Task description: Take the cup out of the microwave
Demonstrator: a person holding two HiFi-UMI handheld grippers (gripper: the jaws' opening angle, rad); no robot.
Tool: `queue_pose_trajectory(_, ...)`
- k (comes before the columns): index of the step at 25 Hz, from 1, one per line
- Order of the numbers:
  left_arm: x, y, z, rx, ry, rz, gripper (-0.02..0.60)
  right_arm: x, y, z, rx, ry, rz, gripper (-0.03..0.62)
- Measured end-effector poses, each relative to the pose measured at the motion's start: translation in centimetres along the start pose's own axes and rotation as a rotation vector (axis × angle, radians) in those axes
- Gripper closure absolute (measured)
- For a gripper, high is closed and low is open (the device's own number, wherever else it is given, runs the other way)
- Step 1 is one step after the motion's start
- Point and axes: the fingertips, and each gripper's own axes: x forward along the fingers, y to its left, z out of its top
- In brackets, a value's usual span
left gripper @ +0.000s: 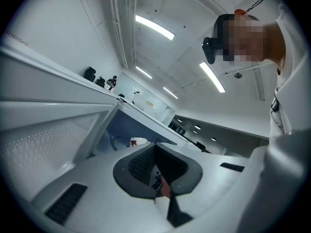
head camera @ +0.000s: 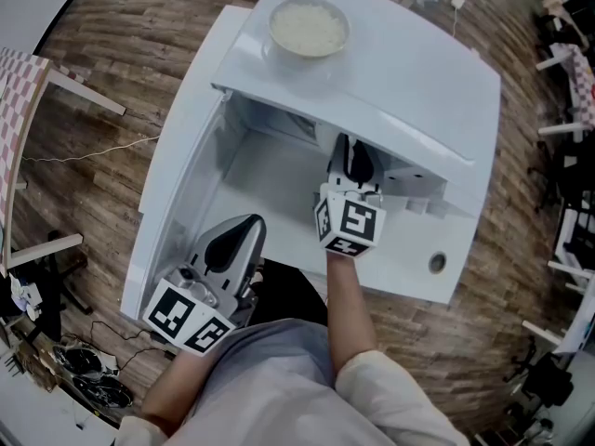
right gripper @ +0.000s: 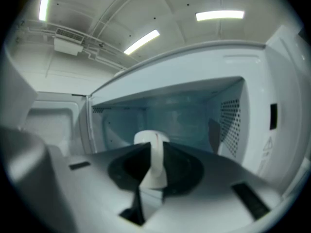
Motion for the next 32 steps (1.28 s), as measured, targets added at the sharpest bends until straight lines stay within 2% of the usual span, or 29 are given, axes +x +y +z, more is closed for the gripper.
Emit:
queue_pose_trajectory(13,-0.1,0.5,0.2,-0.003,-0.005,0.004,0.566,-0.9,0.5,0.8,0.001,-0.016,0.034,0.519)
queue_pose_trajectory(32,-2.1,-0.9,0.0,-0.002,-0.011,-0.018,0.566,-5.2,2.6,0.9,0.002,-0.013,0.094,0.520)
